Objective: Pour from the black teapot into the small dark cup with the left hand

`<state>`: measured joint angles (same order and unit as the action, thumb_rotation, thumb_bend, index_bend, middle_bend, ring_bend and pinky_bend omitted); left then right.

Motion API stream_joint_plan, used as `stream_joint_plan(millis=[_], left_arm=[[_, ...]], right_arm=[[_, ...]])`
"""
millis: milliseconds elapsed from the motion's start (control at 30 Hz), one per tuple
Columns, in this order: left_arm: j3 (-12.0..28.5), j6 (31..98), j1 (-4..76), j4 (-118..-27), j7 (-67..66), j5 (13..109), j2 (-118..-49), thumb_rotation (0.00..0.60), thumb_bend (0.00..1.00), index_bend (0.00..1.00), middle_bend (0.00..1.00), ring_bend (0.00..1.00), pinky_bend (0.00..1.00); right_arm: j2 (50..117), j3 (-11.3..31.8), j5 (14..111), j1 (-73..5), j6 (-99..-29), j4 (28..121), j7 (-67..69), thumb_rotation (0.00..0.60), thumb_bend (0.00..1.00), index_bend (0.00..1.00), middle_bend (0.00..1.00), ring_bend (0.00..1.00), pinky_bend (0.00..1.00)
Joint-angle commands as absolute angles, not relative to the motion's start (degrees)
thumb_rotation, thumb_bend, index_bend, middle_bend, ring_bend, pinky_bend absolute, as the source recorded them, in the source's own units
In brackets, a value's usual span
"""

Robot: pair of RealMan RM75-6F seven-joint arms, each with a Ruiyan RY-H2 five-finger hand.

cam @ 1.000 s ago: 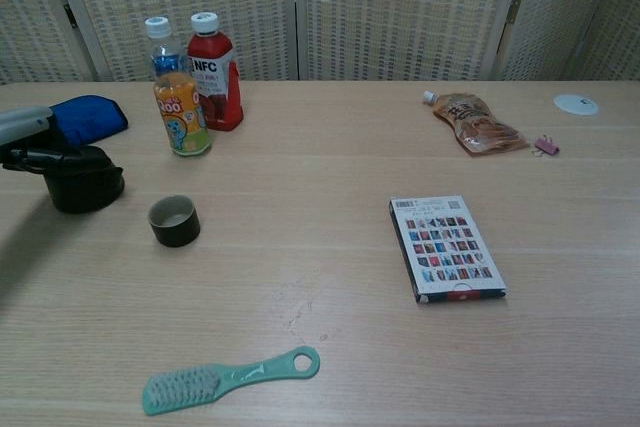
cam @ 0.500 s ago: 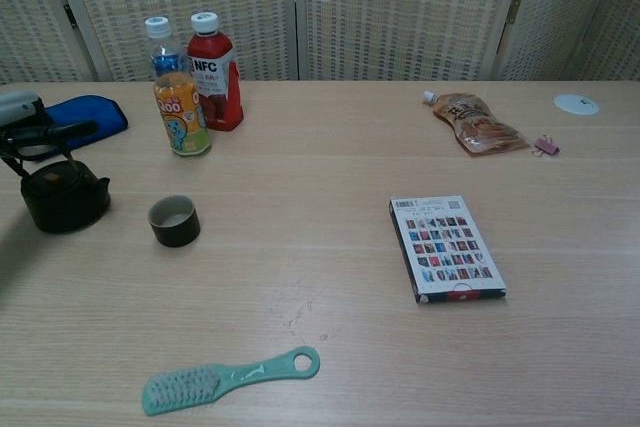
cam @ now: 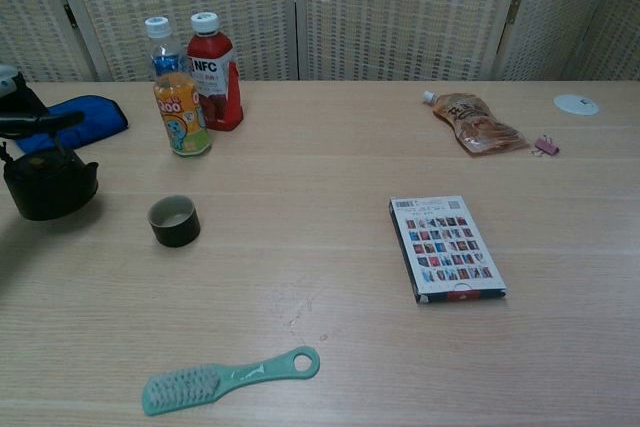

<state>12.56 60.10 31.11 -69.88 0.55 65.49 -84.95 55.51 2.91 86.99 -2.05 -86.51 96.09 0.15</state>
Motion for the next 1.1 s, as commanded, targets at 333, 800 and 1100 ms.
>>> stream_joint_plan(millis=[333, 800, 1100], left_arm=[[12.77, 63.98, 29.97, -72.23, 0.89, 68.25, -84.12, 0.267, 0.32, 1.00, 1.00, 1.00, 0.52], [11.71, 66.43, 29.62, -77.96, -1.77, 71.60, -82.46, 0.325, 0.38, 1.00, 1.00, 1.00, 0.55], [10.85, 66.75, 30.00, -81.22, -4.33, 73.11, -82.26, 0.354, 0.39, 1.00, 1.00, 1.00, 0.55]], right_arm=[[55.48, 2.77, 87.31, -1.75, -86.92, 96.19, 0.21, 0.600, 0.16, 0.20, 0.25, 0.20, 0.32], [55.45, 2.72, 87.54, -1.48, -87.30, 95.66, 0.81, 0.600, 0.16, 0.20, 0.25, 0.20, 0.32], [55.34, 2.62, 87.68, -1.09, -87.80, 95.50, 1.11, 0.600, 0.16, 0.20, 0.25, 0.20, 0.32]])
